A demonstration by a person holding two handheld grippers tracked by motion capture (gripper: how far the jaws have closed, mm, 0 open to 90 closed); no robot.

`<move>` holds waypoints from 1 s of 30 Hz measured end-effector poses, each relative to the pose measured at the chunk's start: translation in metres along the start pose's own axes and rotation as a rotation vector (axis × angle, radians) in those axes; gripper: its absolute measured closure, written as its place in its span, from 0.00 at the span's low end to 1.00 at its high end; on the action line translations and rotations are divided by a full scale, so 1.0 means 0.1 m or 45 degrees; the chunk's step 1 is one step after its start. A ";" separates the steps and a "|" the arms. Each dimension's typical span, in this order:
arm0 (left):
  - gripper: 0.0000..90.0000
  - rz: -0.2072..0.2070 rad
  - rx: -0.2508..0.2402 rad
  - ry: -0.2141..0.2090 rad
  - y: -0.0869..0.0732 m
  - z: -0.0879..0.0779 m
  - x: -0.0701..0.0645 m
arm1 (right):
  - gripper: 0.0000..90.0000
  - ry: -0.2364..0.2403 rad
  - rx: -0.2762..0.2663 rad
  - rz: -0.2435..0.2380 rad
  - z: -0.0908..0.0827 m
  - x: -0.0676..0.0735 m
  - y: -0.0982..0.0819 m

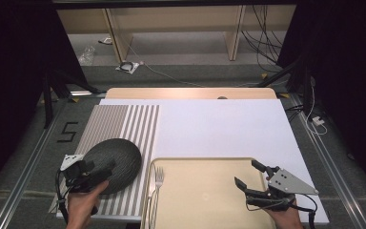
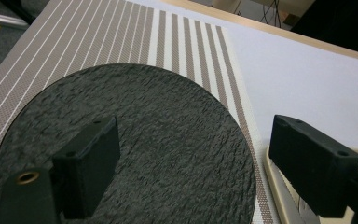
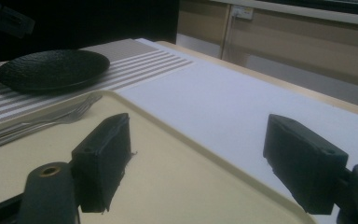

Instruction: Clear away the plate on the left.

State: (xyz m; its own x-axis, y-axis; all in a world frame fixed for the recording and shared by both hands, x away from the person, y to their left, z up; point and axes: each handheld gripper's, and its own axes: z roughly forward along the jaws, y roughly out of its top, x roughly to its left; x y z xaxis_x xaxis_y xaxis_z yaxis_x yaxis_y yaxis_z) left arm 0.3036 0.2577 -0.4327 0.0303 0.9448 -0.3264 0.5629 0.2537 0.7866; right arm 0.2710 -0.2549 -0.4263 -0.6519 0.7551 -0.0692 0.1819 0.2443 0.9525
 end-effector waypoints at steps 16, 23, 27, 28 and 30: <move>0.18 -0.205 0.012 0.048 -0.07 -0.12 0.19 | 0.27 -0.001 0.007 -0.009 0.01 0.02 0.01; 0.18 -0.308 0.016 0.069 -0.11 -0.15 0.28 | 0.27 -0.001 0.005 -0.015 0.01 0.02 0.01; 0.18 -0.390 0.013 0.086 -0.14 -0.17 0.33 | 0.27 -0.002 0.007 -0.015 0.01 0.02 0.01; 0.18 -0.407 0.010 0.091 -0.15 -0.18 0.35 | 0.27 -0.001 0.006 -0.015 0.01 0.02 0.01; 0.18 -0.470 -0.005 0.088 -0.16 -0.20 0.39 | 0.27 -0.002 0.005 -0.018 0.01 0.03 0.01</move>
State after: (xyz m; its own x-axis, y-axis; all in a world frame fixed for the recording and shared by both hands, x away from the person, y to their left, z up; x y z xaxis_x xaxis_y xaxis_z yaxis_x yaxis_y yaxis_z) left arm 0.2790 0.2945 -0.4479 -0.2297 0.8015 -0.5521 0.5226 0.5802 0.6247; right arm 0.2701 -0.2522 -0.4255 -0.6532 0.7525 -0.0835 0.1755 0.2578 0.9501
